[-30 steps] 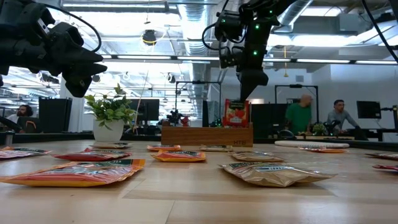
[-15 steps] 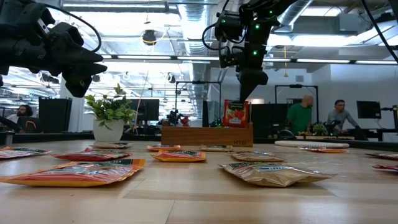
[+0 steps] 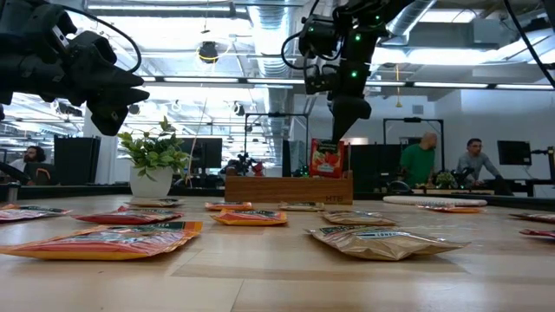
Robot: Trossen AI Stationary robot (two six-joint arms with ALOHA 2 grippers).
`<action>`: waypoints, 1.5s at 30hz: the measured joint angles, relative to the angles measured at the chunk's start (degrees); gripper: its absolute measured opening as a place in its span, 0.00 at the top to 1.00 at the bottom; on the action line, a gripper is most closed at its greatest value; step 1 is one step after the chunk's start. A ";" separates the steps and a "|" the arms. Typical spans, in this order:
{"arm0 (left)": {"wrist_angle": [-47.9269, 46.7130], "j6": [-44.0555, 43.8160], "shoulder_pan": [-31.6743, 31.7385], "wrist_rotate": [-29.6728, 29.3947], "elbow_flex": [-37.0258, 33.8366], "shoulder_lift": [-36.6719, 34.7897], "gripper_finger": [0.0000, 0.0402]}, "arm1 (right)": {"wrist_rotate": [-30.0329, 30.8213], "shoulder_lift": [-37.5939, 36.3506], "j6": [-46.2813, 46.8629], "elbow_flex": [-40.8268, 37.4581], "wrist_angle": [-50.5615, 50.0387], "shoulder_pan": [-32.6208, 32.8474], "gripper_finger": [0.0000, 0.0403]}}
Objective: Pick & Place Tea
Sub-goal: Put the red tea bag into the right section of the wooden organizer
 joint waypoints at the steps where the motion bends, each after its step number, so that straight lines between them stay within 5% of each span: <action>1: 0.02 0.01 0.01 0.00 0.00 0.00 0.74 | -0.04 0.69 0.00 0.02 0.11 0.00 1.00; 12: 0.00 0.00 0.00 0.22 0.00 0.02 0.74 | 2.34 8.75 -2.98 -0.04 -0.92 -0.31 1.00; 45: 0.02 0.02 0.00 0.20 0.00 0.02 0.74 | 8.88 5.32 -5.01 10.12 -15.63 -1.78 1.00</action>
